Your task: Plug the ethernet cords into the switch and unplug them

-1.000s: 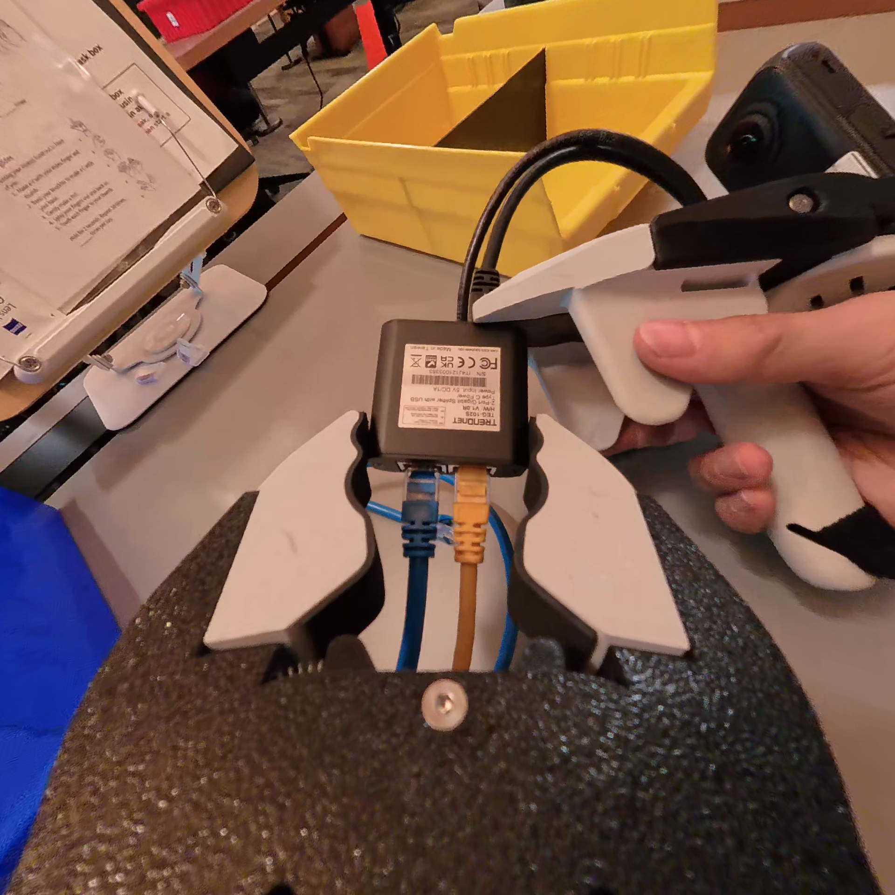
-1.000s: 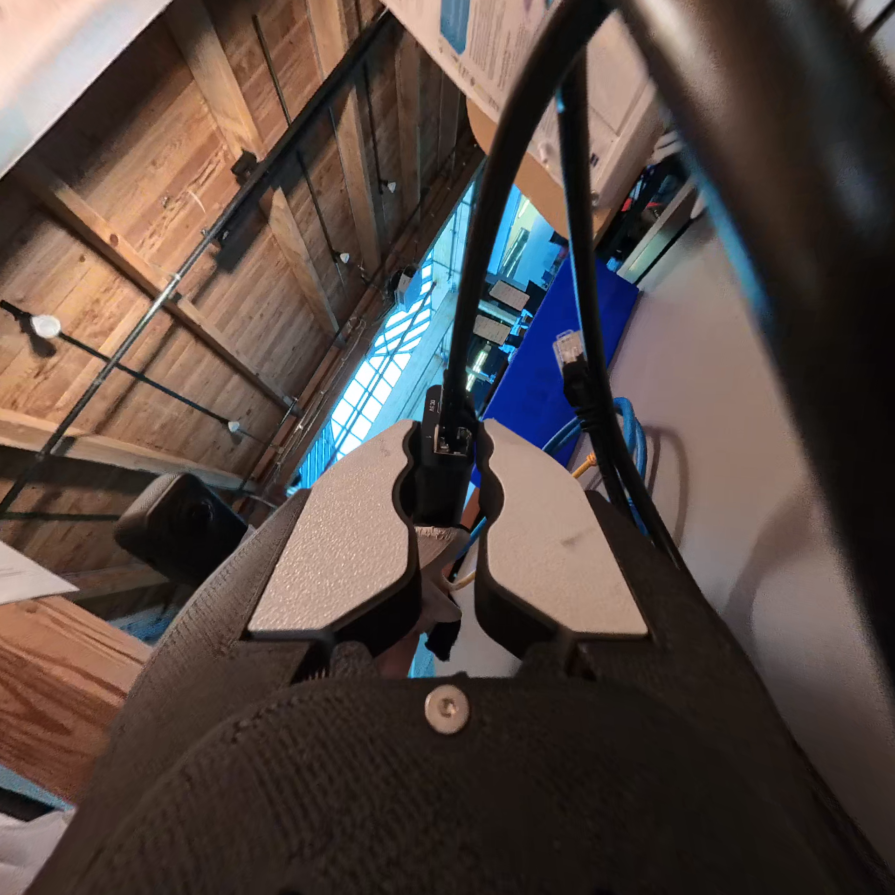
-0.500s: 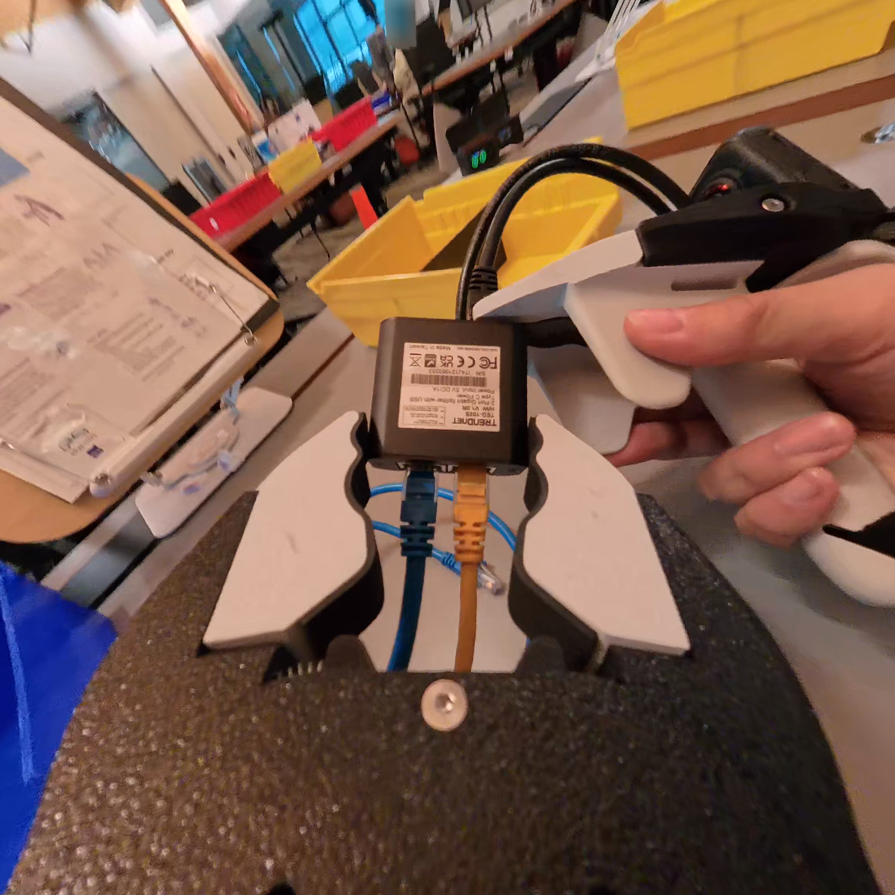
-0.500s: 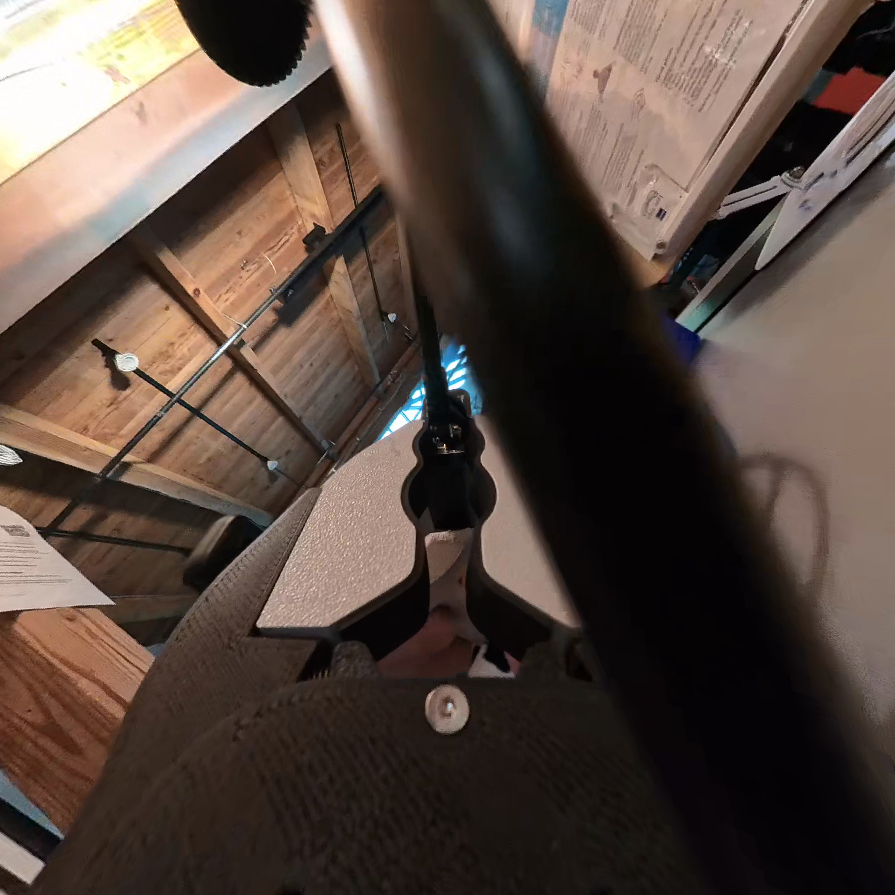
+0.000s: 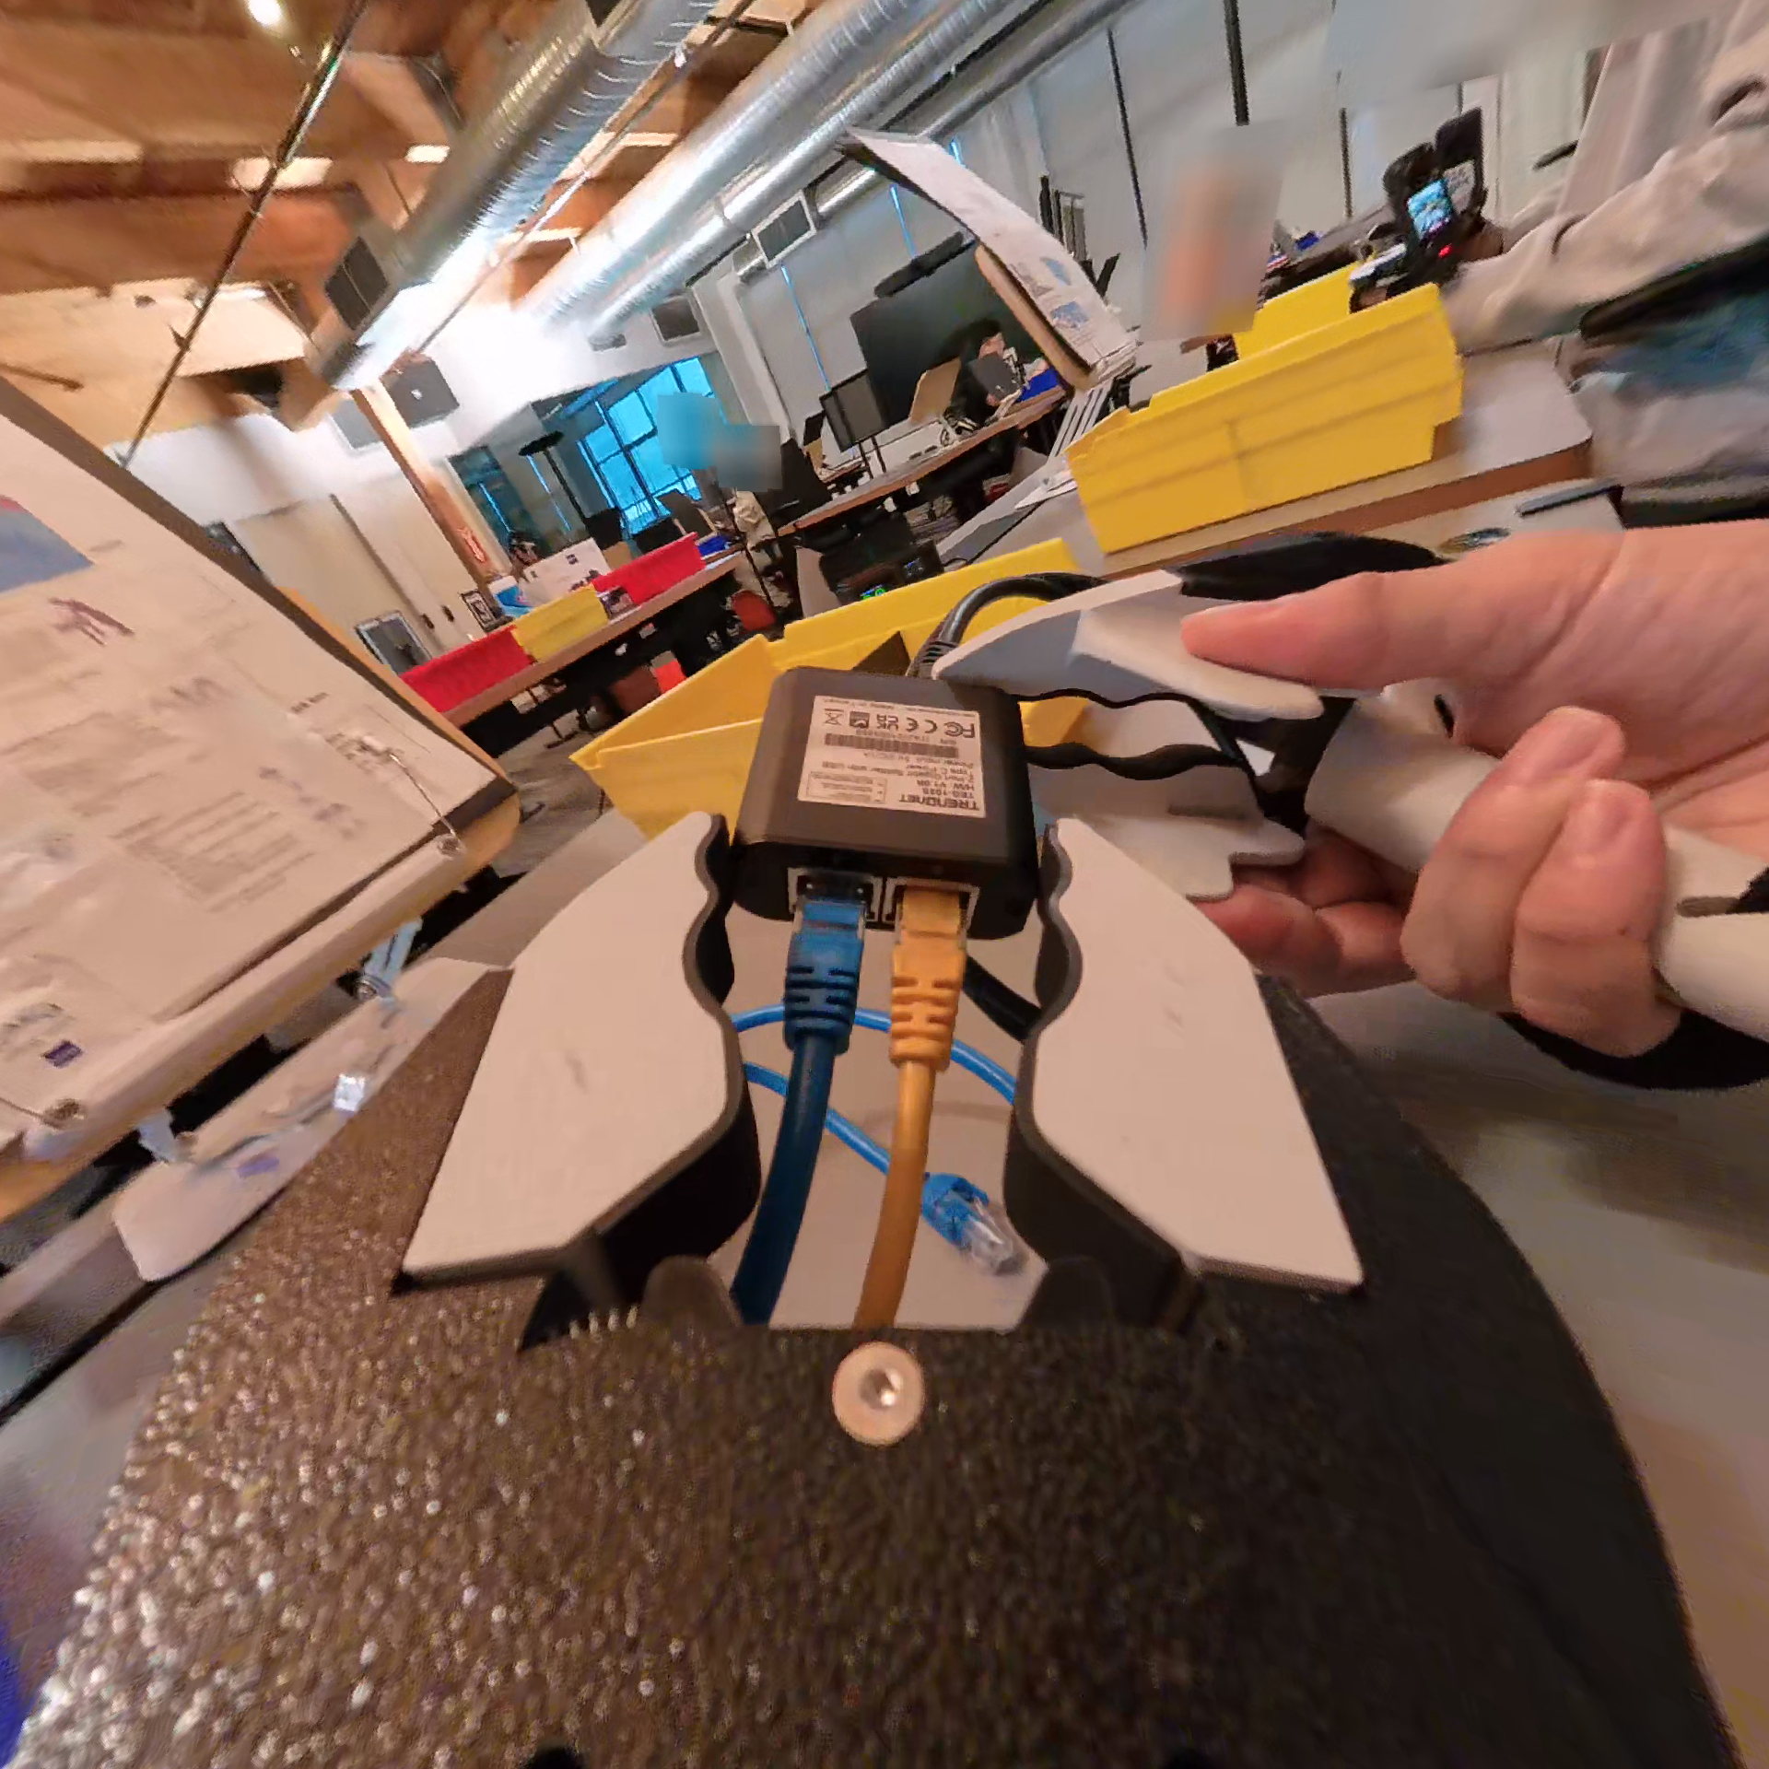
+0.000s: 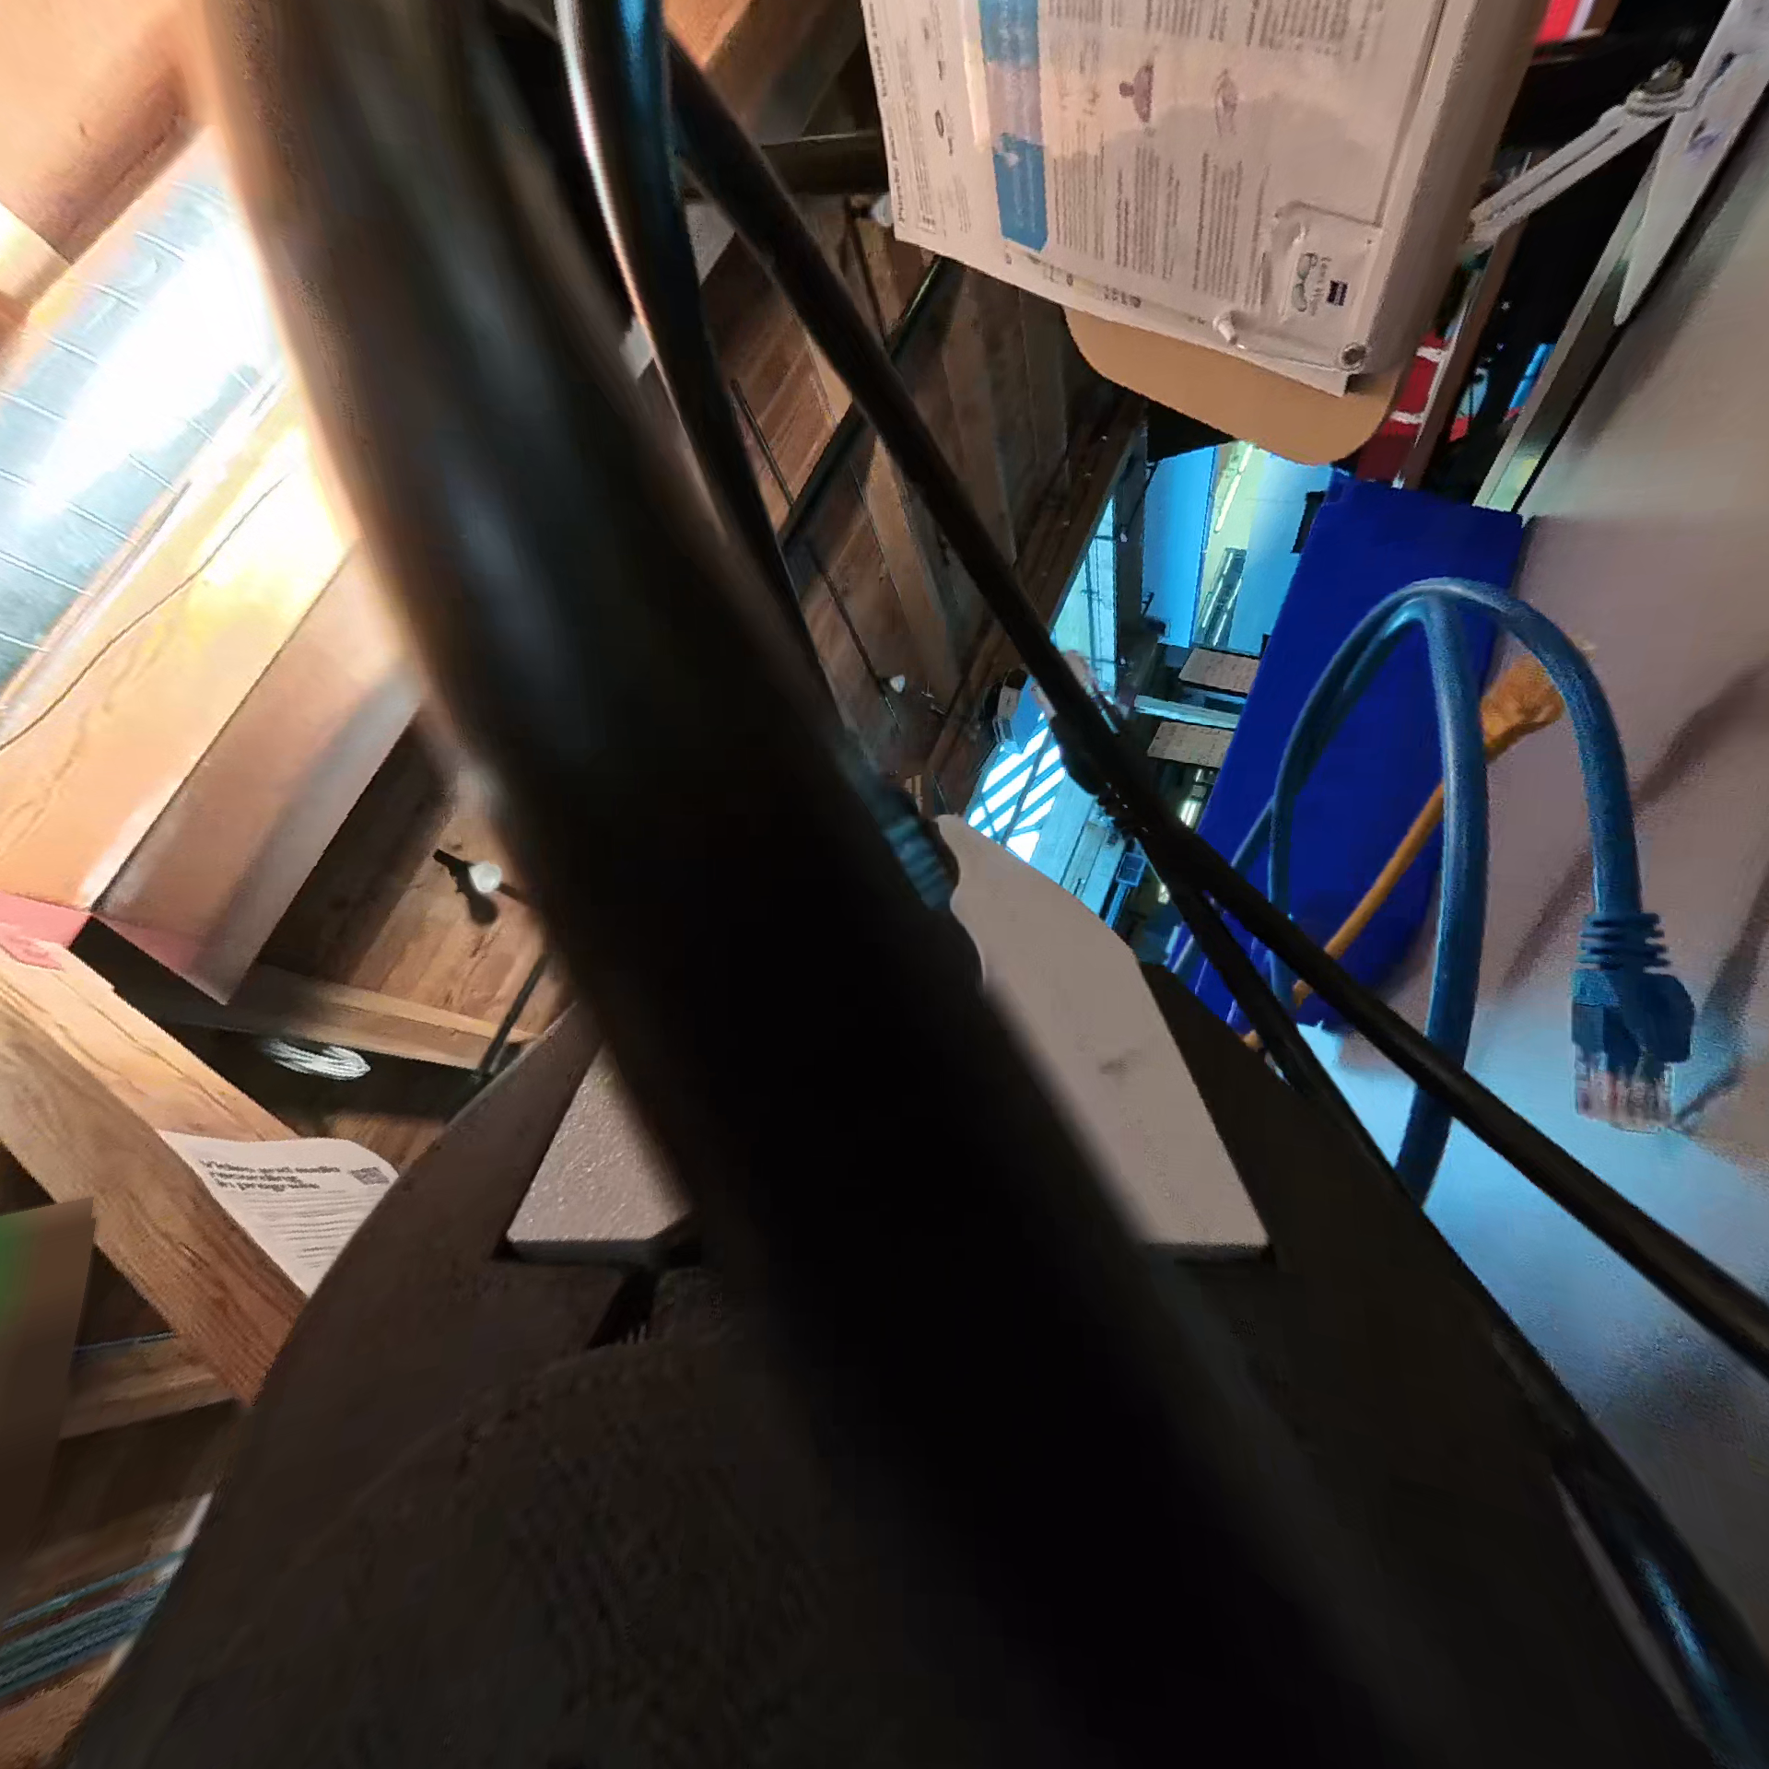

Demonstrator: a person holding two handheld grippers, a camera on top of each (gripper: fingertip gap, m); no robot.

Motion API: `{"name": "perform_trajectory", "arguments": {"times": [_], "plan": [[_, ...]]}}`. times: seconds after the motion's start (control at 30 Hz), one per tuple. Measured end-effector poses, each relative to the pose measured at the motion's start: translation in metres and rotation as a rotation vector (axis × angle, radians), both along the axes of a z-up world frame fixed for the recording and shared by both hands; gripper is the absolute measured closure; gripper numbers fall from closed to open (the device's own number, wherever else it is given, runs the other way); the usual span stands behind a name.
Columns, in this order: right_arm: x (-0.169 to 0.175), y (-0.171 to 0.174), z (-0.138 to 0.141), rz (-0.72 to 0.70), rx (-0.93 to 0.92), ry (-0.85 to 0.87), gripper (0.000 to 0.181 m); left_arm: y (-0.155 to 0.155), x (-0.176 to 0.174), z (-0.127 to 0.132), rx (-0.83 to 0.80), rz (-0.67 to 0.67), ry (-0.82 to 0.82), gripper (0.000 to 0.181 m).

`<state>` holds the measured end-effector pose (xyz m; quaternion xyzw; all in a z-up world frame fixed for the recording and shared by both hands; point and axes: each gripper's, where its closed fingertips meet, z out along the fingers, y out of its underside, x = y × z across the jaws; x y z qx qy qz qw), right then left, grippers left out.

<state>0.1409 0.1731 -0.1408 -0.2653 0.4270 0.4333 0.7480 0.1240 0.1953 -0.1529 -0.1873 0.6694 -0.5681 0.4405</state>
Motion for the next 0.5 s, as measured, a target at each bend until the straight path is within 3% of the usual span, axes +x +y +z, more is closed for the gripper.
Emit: {"name": "perform_trajectory", "arguments": {"times": [0.03, 0.07, 0.23, 0.3, 0.5], "plan": [[0.002, 0.002, -0.004, -0.001, -0.002, 0.018, 0.101, 0.002, 0.001, -0.003, -0.005, 0.003, 0.017, 0.121], [0.004, 0.003, -0.008, -0.006, -0.008, 0.032, 0.1, 0.003, 0.003, -0.007, -0.001, 0.01, 0.031, 0.121], [0.01, 0.007, -0.018, 0.0, -0.029, 0.033, 0.168, 0.006, 0.007, -0.015, 0.0, 0.027, 0.081, 0.121], [0.01, 0.007, -0.018, -0.005, -0.084, -0.02, 0.168, 0.007, 0.007, -0.016, -0.015, 0.016, 0.121, 0.121], [0.013, 0.006, -0.025, -0.022, -0.095, 0.045, 0.166, 0.007, 0.01, -0.023, -0.001, 0.028, 0.161, 0.121]]}}
